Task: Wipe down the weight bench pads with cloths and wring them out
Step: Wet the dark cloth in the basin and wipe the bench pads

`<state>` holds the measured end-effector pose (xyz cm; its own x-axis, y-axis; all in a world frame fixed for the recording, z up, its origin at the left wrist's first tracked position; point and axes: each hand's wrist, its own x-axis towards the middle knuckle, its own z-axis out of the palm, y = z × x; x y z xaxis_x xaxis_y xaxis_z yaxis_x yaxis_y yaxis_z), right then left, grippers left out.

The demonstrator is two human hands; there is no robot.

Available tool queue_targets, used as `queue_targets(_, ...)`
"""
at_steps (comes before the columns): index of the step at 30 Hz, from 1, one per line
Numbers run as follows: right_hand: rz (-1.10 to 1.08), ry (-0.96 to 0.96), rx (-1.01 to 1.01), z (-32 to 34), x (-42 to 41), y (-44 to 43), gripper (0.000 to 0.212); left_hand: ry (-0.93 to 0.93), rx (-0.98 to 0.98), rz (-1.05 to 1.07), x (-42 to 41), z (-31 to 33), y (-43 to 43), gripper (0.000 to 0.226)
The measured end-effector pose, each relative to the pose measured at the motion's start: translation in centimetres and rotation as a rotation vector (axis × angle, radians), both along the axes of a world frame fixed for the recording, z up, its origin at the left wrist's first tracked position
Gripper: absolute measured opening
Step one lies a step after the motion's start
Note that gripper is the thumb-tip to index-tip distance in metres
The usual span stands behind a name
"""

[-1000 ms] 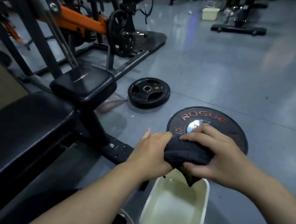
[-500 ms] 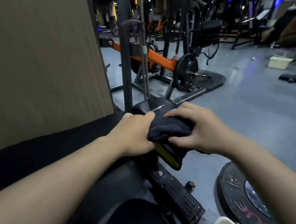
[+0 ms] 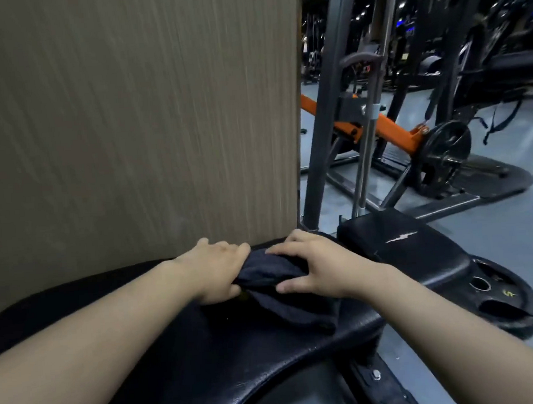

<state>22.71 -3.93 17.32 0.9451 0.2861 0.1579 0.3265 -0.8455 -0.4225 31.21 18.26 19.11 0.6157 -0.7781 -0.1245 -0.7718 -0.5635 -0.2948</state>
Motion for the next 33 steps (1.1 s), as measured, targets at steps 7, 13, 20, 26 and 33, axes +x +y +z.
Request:
queue_targets(7,-0.036,0.024,-0.093,-4.6,0.3,0.8,0.069,0.186,-0.055,0.045,0.9,-2.9,3.1,0.081)
queue_targets(13,-0.075,0.032,-0.068,-4.7,-1.6,1.2,0.069,0.159,-0.154,0.018,-0.2,-4.1,4.1,0.090)
queue_targets(20,-0.210,0.049,-0.144,-3.8,-1.8,6.2,0.076,0.049,-0.148,0.047,-3.2,-4.3,3.3,0.069)
queue_targets(26,-0.200,0.006,-0.230,-3.6,-1.0,4.1,0.086,0.107,-0.227,0.292,-5.0,-3.3,2.7,0.064)
queue_targets(33,-0.552,0.041,-0.222,-0.7,-1.7,5.8,0.065,0.215,-0.450,0.468,-10.4,-3.5,-1.4,0.067)
